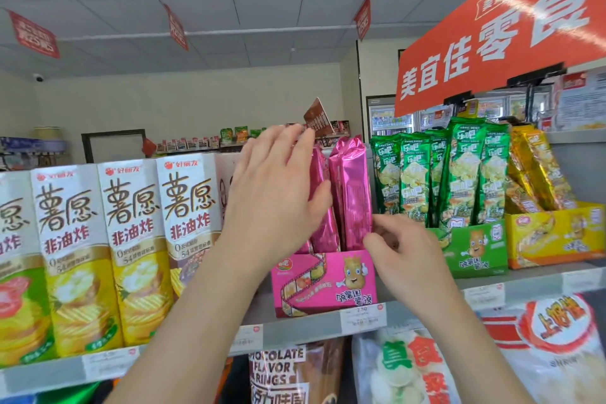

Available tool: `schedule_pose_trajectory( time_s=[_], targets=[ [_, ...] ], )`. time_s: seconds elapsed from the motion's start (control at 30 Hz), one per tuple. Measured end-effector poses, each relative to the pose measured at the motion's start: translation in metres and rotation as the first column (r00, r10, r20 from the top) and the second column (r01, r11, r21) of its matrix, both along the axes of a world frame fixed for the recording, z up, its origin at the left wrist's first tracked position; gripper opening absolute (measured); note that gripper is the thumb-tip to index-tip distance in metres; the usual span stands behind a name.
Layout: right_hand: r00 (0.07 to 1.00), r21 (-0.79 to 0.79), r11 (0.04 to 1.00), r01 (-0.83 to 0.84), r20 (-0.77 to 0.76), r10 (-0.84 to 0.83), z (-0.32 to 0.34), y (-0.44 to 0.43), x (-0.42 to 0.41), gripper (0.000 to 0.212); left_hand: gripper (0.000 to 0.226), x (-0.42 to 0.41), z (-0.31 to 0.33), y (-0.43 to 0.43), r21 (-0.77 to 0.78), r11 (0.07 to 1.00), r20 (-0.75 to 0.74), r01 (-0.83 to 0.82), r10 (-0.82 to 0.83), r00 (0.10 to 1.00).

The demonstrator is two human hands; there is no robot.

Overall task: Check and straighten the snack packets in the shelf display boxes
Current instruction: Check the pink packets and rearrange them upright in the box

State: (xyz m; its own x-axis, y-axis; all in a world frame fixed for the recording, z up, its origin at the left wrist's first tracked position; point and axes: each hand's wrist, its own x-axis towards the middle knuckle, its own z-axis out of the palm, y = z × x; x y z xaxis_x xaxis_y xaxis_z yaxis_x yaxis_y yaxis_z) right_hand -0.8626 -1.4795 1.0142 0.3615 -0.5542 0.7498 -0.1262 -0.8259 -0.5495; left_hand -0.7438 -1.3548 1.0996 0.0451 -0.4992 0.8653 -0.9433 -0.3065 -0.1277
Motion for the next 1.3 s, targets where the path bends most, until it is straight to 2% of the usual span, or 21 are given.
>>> schedule_pose_trajectory(
  time_s=[0.1,0.17,0.3,0.33,0.4,0.47,0.53,0.67,0.73,0.8,0.9,0.97,1.03,1.1,1.13,1.23,1.3],
  targets=[
    [0.998,-0.064,0.996,0.058,-0.026,-0.060,-0.002,0.005,-0.002,0.023,0.050,0.006,0.000,-0.001,0.038,0.999,0.096,0.031,-0.034,0.995],
    [0.997,-0.065,0.995,0.071,-0.023,-0.073,-0.003,0.007,-0.003,0.021,0.047,0.007,-0.001,-0.001,0.024,0.997,0.100,0.077,-0.079,0.992],
    [0.995,0.002,0.995,0.095,0.023,-0.095,0.007,0.004,0.001,0.054,0.044,0.006,0.005,-0.003,0.053,0.994,0.124,0.094,-0.100,0.987],
    [0.997,0.033,0.998,0.055,0.057,-0.057,0.013,0.002,0.003,0.055,0.044,0.005,0.006,-0.004,0.076,0.994,0.130,0.084,-0.094,0.987],
    [0.992,0.079,0.995,-0.067,0.114,0.058,0.024,-0.006,0.008,0.047,0.046,0.004,0.010,-0.005,0.129,0.990,0.138,0.058,-0.076,0.987],
    [0.990,0.070,0.992,-0.107,0.101,0.100,0.030,-0.013,0.011,0.040,0.049,0.005,0.013,-0.006,0.186,0.982,0.120,0.038,-0.061,0.991],
    [0.995,0.034,0.997,-0.063,0.086,0.060,0.029,-0.017,0.012,0.040,0.051,0.006,0.015,-0.005,0.205,0.977,0.095,0.064,-0.085,0.992],
    [0.997,-0.050,0.998,0.034,0.065,-0.031,0.022,-0.018,0.016,0.040,0.056,0.004,0.018,-0.001,0.112,0.963,0.010,0.245,-0.248,0.969],
    [0.998,-0.052,0.998,0.037,0.057,-0.034,0.022,-0.019,0.018,0.039,0.061,0.003,0.018,0.001,0.058,0.900,-0.122,0.433,-0.424,0.897],
    [0.998,-0.026,1.000,0.011,0.056,-0.010,0.021,-0.021,0.018,0.037,0.069,0.001,0.018,0.005,-0.065,0.797,-0.185,0.600,-0.600,0.778],
    [0.998,0.023,0.999,-0.036,0.050,0.035,0.018,-0.022,0.018,0.036,0.067,-0.007,0.024,0.012,-0.368,0.583,-0.080,0.725,-0.796,0.600],
    [0.996,0.025,0.998,-0.062,0.062,0.060,0.015,-0.021,0.018,0.035,0.058,-0.013,0.029,0.015,-0.529,0.427,0.004,0.734,-0.863,0.505],
    [0.993,0.019,0.996,-0.089,0.076,0.087,0.013,-0.018,0.019,0.033,0.048,-0.017,0.028,0.020,-0.633,0.338,0.017,0.696,-0.893,0.449],
    [0.992,0.007,0.996,-0.093,0.083,0.092,0.011,-0.017,0.017,0.034,0.039,-0.021,0.019,0.026,-0.712,0.302,-0.076,0.634,-0.931,0.358],
    [0.994,0.001,0.997,-0.080,0.077,0.080,0.010,-0.016,0.016,0.037,0.037,-0.022,0.011,0.029,-0.730,0.317,-0.144,0.605,-0.937,0.317],
    [0.999,-0.046,0.999,-0.020,0.043,0.022,0.006,-0.014,0.014,0.048,0.036,-0.024,-0.020,0.036,-0.696,0.427,-0.280,0.577,-0.902,0.329],
    [1.000,-0.067,0.998,-0.006,0.021,0.007,0.005,-0.009,0.012,0.054,0.035,-0.025,-0.041,0.039,-0.687,0.442,-0.314,0.577,-0.897,0.313]
  ],
)
